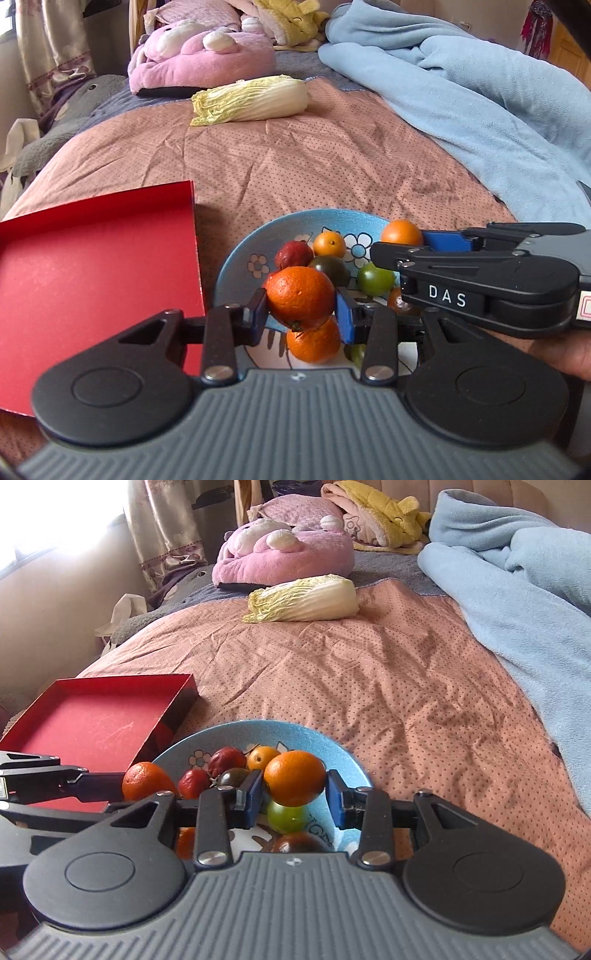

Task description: Organize fruits

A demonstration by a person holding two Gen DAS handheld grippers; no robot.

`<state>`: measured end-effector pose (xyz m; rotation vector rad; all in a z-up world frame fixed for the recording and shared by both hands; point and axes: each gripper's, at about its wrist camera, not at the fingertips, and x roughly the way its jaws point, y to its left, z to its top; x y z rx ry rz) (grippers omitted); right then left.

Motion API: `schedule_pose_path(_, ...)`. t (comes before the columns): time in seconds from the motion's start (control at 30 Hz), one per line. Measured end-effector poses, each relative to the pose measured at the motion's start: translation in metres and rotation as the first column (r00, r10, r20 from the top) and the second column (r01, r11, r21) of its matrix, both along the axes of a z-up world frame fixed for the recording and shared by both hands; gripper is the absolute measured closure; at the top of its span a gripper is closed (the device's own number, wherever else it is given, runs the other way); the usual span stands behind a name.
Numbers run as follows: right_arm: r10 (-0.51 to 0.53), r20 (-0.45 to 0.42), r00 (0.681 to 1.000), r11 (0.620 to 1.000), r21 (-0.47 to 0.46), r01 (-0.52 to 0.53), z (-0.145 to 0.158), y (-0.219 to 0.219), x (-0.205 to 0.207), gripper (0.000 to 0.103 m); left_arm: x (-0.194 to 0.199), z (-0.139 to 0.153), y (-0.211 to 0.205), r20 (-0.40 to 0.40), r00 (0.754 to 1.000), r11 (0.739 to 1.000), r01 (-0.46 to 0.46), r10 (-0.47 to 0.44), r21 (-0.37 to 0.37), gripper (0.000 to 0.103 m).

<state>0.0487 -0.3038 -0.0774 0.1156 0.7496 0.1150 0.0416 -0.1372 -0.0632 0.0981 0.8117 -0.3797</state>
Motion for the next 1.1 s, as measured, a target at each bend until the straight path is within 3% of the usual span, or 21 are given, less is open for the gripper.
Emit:
schedule_pose_path(0.13, -0.036, 0.019, 0.999, 0.998, 0.048, 0.035, 0.005, -0.013, -0.008, 0.027, -0.003, -0.002, -0.003, -0.016, 0.999, 0.999, 0.033, -0.033, -0.024, 0.060)
schedule_pose_path(0.33, -0.059, 0.039, 0.998, 0.994, 0.100, 0.055, 0.017, -0.017, -0.024, 0.008, -0.017, -0.001, -0.009, -0.007, 0.996, 0.996, 0.085, -0.084, 0.012, 0.060)
schedule_pose_path(0.37, -0.063, 0.040, 0.997, 0.991, 0.117, 0.058, 0.019, -0.018, -0.027, 0.007, -0.019, 0.000, -0.009, -0.003, 0.996, 0.996, 0.090, -0.090, 0.016, 0.059)
schedule_pose_path(0.5, -0.060, 0.043, 0.997, 0.989, 0.135, 0.054, 0.027, -0.015, -0.036, 0.004, -0.033, 0.006, -0.008, 0.041, 0.994, 0.994, 0.103, -0.105, 0.033, 0.034)
schedule_pose_path(0.63, -0.049, 0.039, 0.998, 0.989, 0.142, 0.043, 0.033, -0.011, -0.043, 0.004, -0.047, 0.009, -0.009, 0.042, 0.989, 0.988, 0.140, -0.143, 0.062, 0.032)
schedule_pose_path(0.7, -0.046, 0.040, 0.998, 0.988, 0.147, 0.040, 0.037, -0.011, -0.047, 0.004, -0.055, 0.011, -0.007, 0.034, 0.988, 0.986, 0.150, -0.153, 0.072, 0.020)
schedule_pose_path(0.9, -0.039, 0.044, 0.998, 0.989, 0.145, 0.033, 0.051, -0.012, -0.056, 0.004, -0.076, 0.018, 0.000, 0.051, 0.988, 0.983, 0.137, -0.144, 0.120, 0.020)
schedule_pose_path(1.1, -0.043, 0.031, 0.999, 0.991, 0.128, 0.039, 0.060, -0.017, -0.068, 0.004, -0.086, 0.025, 0.016, 0.020, 0.995, 0.992, 0.099, -0.101, 0.084, 0.020)
